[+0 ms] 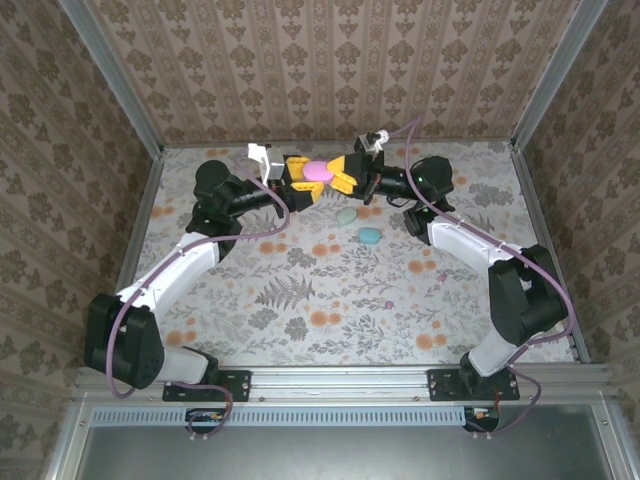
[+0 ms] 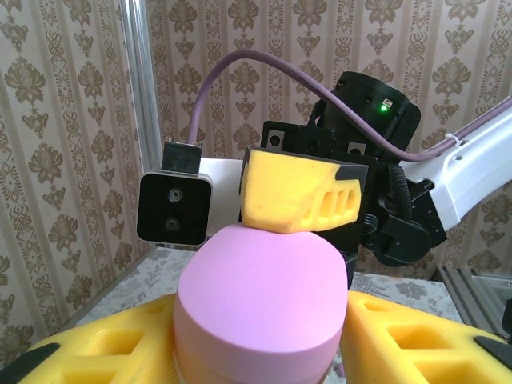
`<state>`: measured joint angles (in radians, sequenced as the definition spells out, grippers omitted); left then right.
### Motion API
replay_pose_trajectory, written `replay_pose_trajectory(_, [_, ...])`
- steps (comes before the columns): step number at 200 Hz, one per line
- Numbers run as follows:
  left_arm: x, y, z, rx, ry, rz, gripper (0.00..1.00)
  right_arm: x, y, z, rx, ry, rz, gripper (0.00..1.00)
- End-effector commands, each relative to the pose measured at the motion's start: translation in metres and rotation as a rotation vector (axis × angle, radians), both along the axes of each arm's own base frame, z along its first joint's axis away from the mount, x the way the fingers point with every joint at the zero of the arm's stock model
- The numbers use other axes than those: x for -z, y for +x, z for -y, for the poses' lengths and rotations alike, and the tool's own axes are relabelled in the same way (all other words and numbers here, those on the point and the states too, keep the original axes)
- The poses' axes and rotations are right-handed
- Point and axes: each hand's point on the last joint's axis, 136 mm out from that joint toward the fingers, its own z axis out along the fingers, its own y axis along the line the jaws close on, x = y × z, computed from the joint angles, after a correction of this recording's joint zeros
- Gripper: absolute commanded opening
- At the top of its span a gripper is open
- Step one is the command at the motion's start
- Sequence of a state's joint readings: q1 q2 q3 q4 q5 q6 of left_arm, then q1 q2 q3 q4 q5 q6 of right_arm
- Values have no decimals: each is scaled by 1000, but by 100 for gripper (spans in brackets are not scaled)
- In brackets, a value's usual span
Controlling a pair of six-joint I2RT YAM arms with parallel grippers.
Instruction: Insert wireless bluetooth earbuds into charging case
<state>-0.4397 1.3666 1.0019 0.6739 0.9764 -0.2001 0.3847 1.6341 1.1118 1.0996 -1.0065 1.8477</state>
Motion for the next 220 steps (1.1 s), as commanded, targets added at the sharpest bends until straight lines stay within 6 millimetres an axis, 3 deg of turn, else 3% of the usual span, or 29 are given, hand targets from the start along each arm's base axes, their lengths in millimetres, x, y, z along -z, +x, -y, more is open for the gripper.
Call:
replay_pose_trajectory(1, [-6, -8, 4, 39, 10, 44, 52, -20, -3, -1, -5, 40, 60, 19])
replay_pose_trajectory(34, [-4, -8, 3, 35, 18, 47, 54, -23, -4, 0, -5, 50, 62, 19])
replay_pose_trajectory(136, [-7, -11, 4, 48, 19, 66, 37, -16, 0, 0, -2, 53, 30, 21])
replay_pose_trajectory(166, [-6, -8, 3, 28, 21, 57, 35, -3, 4, 0, 37, -8, 26, 30])
replay_pose_trajectory(177, [-5, -6, 3, 19, 23, 49, 35, 3, 6, 3, 71, -59, 46, 41])
replay_pose_trajectory(220, [8, -17, 11, 38, 37, 7, 33, 12, -15, 23, 214, -416, 301, 64])
